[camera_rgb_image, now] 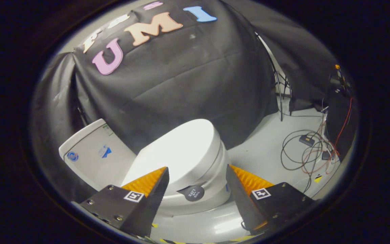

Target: Open the toilet lid.

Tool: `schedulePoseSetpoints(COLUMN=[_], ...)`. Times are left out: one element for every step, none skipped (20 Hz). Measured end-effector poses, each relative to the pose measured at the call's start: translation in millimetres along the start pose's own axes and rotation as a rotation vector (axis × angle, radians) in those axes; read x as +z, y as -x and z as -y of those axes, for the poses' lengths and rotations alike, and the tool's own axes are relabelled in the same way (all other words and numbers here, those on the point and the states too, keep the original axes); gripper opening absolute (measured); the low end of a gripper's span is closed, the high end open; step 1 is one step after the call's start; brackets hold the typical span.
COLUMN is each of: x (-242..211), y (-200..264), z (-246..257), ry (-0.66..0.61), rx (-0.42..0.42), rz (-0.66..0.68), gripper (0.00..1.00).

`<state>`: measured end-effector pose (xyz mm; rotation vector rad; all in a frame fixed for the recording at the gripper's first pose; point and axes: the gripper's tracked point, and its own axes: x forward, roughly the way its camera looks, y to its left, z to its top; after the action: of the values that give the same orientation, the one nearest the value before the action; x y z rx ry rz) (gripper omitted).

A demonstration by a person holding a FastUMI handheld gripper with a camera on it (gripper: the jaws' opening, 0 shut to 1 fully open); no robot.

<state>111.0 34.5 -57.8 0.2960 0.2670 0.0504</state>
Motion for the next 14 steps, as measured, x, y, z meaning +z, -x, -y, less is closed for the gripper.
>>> schedulePoseSetpoints(x=[-8.1,-16.2,-24.6,-34.7,-47.1,-54.6,-58.3,-63.0,-68.1,-71.1,-72.4,-75.3,-78.9,-80.4], y=[-6.5,-12.3,-17.1,-19.4,-21.3,-23.5,-27.4,-30.6,-32.9,-34.6,-36.3,-33.1,-38.2,-39.1], z=[0.7,0.8,-0.3,-0.9,-2.5,-4.1,-5.6,-5.5,-6.6,-8.0,-14.2,-13.8,-14.9,-15.3], ry=[-0.009,-0.025,-0.049,-0.079,-0.112,-0.143,-0.172,-0.195,-0.215,-0.239,-0.266,-0.285,-0.311,-0.334], rx=[-0.008,-0.015,-0.015,-0.017,-0.016,-0.01,-0.004,-0.007,-0.006,-0.004,0.016,0.001,0.014,0.016], rz=[-0.026,-0.05,-0.08,-0.113,-0.153,-0.179,-0.192,-0.204,-0.215,-0.225,-0.23,-0.235,-0.252,-0.257], gripper=[0.99,0.99,0.99,0.99,0.99,1.0,1.0,0.99,0.98,0.96,0.96,0.83,0.71,0.58])
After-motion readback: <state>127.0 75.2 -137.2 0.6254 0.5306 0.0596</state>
